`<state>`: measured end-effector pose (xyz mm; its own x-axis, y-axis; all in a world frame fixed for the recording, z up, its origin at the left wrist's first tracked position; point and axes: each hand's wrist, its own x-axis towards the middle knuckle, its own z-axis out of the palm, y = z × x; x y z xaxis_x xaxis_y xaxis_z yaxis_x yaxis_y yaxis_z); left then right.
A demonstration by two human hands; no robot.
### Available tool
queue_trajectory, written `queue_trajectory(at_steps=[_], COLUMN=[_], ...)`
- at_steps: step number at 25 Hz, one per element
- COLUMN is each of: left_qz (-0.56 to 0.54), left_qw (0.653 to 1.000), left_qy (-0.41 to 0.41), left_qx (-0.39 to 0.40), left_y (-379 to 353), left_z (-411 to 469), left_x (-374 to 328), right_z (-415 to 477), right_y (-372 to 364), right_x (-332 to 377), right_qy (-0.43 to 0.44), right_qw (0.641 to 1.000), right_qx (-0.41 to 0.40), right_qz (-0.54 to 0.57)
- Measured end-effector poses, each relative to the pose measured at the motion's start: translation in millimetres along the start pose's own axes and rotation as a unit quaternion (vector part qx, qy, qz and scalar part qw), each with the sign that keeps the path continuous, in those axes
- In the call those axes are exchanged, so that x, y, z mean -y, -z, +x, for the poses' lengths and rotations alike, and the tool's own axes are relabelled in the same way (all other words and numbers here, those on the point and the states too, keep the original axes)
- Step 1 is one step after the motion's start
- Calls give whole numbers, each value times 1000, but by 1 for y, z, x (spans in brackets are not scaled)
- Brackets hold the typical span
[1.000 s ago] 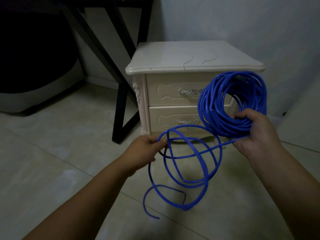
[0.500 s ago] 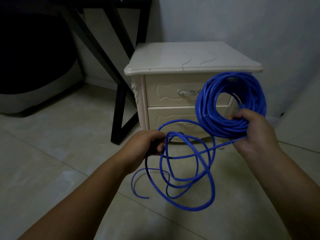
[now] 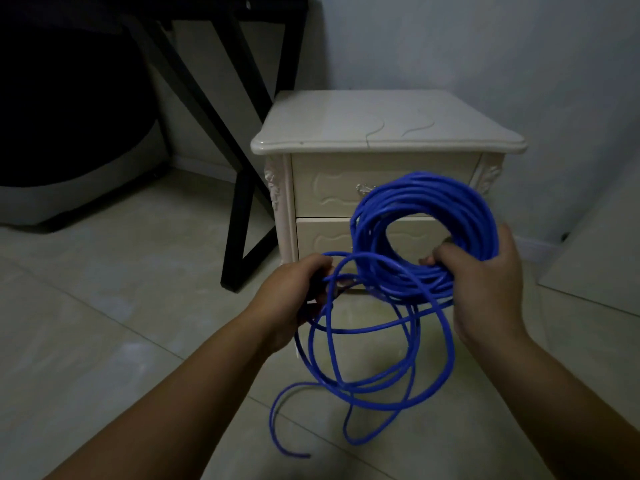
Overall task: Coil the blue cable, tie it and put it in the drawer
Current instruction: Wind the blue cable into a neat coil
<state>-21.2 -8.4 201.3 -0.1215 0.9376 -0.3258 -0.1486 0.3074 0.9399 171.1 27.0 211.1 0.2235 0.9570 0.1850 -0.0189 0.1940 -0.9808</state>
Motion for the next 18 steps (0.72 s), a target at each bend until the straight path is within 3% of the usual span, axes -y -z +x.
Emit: queue_trajectory(at_steps=[3, 7, 12, 14, 18], left_qz=[-13, -171, -346, -357, -259], left_qw=[999, 984, 925, 916, 951], left_qy=[-31, -8, 9, 13, -6], left_qx=[-19, 41, 154, 185, 168], left_y=[4, 17, 29, 29, 24], left_z=[3, 8, 9, 6, -2], left_x=[1, -2, -5, -9, -14], right_z=[-8, -5, 7, 9, 11], right_y=[0, -1, 3, 4, 6], right_x=[1, 3, -3, -6, -8], right_qy=[30, 15, -75, -112, -136], right_qw=[996, 994, 990, 978, 962], right_qx=[45, 81, 76, 69, 64], right_qz=[-64, -68, 90, 163, 228])
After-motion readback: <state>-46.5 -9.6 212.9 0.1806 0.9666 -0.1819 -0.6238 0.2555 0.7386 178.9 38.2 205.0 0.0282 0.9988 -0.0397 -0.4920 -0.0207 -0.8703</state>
